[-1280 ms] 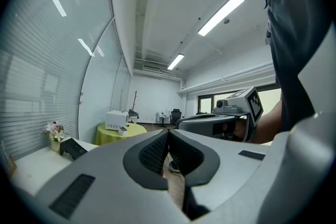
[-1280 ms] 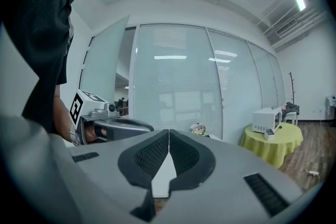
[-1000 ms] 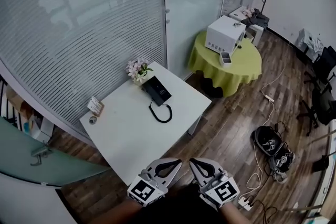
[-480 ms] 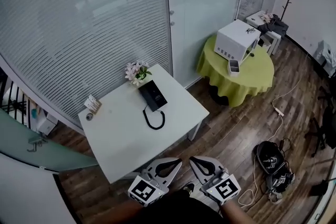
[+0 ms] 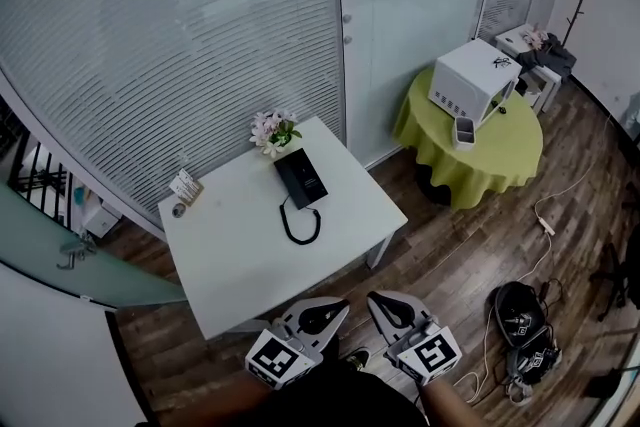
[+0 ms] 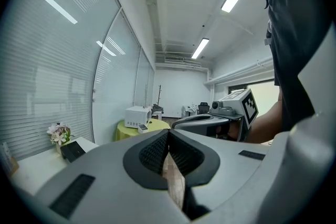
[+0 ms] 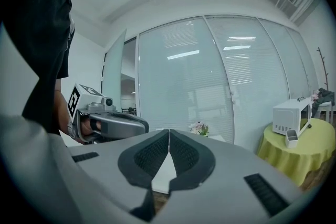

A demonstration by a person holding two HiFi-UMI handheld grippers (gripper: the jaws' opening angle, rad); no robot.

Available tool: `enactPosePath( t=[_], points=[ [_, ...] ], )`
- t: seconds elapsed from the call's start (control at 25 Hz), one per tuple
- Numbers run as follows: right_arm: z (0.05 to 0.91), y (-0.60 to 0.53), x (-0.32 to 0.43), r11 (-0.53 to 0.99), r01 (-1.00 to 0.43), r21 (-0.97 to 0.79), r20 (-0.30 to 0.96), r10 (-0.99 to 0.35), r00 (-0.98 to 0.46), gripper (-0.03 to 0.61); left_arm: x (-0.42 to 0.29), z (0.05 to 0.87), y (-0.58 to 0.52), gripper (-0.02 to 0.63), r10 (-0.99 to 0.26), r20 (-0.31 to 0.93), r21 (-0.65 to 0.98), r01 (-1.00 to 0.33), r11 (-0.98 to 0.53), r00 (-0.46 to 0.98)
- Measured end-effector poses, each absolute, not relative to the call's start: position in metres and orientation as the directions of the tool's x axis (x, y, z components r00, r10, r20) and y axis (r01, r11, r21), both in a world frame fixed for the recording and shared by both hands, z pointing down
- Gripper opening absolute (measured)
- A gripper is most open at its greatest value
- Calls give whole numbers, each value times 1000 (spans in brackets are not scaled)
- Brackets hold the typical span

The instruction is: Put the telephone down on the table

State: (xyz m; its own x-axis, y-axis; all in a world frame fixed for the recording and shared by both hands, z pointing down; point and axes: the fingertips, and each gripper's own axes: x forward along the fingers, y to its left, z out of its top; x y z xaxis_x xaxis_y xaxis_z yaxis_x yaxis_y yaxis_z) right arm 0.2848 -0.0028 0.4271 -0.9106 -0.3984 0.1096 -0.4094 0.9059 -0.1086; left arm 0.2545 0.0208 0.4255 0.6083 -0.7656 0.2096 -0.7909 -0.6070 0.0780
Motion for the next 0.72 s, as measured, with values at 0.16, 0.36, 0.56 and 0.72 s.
enactPosePath(
  t=[0.16, 0.36, 0.56, 0.72],
  points=[
    [430, -16, 276, 916, -390, -95, 118, -378, -918, 23, 248, 432, 6, 9, -769, 215, 81, -796, -600, 602],
    [432, -46, 256, 928, -362, -82, 144, -349, -926, 23, 231, 434, -31, 9, -783, 190, 93, -805, -586, 592],
    [435, -87, 222, 943, -320, -90, 164, -302, -939, 23, 200, 439, -71, 9, -803, 180, 109, -823, -558, 569],
    [438, -122, 187, 955, -284, -86, 184, -265, -947, 23, 162, 449, -103, 9, -822, 193, 114, -844, -523, 536]
  ],
)
